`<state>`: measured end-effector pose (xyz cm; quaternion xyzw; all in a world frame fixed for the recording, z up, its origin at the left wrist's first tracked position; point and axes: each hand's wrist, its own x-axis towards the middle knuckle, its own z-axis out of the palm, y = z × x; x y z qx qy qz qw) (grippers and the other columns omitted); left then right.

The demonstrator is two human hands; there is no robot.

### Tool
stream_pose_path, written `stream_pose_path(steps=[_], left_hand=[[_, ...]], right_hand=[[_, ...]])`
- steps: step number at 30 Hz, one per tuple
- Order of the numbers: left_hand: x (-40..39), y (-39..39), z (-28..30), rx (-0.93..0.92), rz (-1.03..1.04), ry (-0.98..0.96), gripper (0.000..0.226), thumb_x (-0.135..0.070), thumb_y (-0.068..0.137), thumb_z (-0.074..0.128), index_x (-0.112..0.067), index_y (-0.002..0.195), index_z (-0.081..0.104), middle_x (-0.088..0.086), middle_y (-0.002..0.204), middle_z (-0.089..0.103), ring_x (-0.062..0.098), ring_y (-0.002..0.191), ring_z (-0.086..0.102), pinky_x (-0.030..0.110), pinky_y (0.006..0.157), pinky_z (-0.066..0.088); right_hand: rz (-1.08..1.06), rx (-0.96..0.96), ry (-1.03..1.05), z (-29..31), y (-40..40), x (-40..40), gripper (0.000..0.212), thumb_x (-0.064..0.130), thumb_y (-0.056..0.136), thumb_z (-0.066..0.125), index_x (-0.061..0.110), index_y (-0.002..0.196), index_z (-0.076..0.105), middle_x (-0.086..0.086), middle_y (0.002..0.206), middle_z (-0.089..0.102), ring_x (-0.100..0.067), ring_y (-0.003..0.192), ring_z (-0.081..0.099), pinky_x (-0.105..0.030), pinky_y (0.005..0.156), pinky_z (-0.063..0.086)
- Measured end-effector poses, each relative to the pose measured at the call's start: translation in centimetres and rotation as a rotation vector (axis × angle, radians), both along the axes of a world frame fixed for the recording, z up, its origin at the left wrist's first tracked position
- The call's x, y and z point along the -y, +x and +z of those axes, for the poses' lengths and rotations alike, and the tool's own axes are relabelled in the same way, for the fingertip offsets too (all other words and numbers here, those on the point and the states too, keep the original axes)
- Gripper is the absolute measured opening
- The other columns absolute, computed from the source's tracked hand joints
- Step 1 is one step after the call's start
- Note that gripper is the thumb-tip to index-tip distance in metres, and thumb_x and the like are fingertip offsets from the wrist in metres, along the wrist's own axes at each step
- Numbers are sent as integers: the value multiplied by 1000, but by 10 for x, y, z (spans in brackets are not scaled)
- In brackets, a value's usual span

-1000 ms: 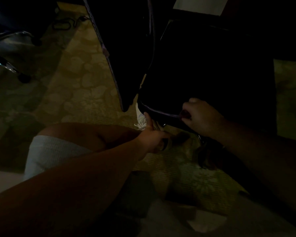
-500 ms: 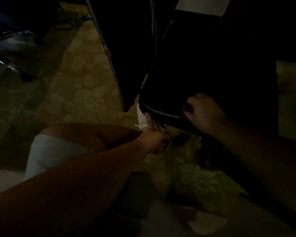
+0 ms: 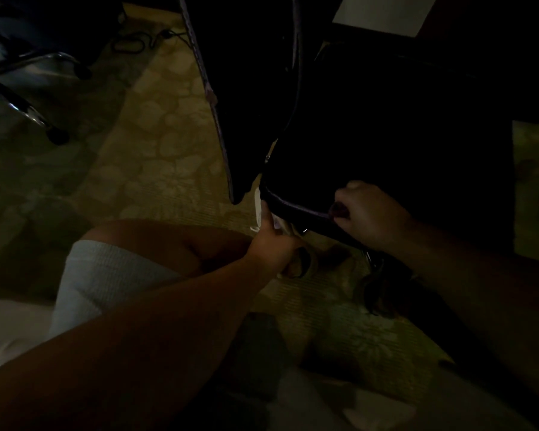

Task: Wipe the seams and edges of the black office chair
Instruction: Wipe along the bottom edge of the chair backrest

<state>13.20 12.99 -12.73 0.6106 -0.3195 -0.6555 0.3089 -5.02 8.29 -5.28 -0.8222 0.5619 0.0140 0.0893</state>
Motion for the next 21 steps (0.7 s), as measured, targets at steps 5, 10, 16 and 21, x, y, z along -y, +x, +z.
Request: stream_pose_path(steps=[5, 10, 16, 21], left_hand=[[5, 0, -22, -17, -58, 89, 140, -32, 46, 81, -65, 148, -10, 26, 128, 60, 47, 104, 66, 54, 83, 57], [1, -3, 0, 64, -38, 76, 119, -18, 67, 77, -57, 154, 6, 26, 132, 59, 50, 105, 66, 48, 78, 56], [-3, -2, 1, 75, -51, -8, 117, -16, 75, 77, -44, 159, 0, 14, 142, 55, 33, 115, 64, 54, 92, 56], [-5, -2, 9, 53, -56, -52, 95, 4, 93, 60, -33, 160, 4, 14, 155, 40, 37, 136, 49, 52, 104, 49]], right_hand=[[-35, 32, 15, 1, -5, 0, 24, 22, 88, 70, 7, 107, 65, -13, 110, 58, -31, 98, 59, -31, 72, 41], [-56, 51, -6, -2, -3, 0, 24, 24, 88, 70, 9, 105, 65, -11, 108, 58, -28, 96, 59, -28, 70, 39], [37, 4, 70, -2, 5, -2, 25, 25, 90, 67, 10, 109, 63, -10, 111, 56, -28, 100, 58, -30, 74, 40], [-116, 42, -53, 1, -1, 5, 26, 25, 90, 68, 7, 109, 65, -14, 111, 59, -32, 98, 59, -32, 73, 43]])
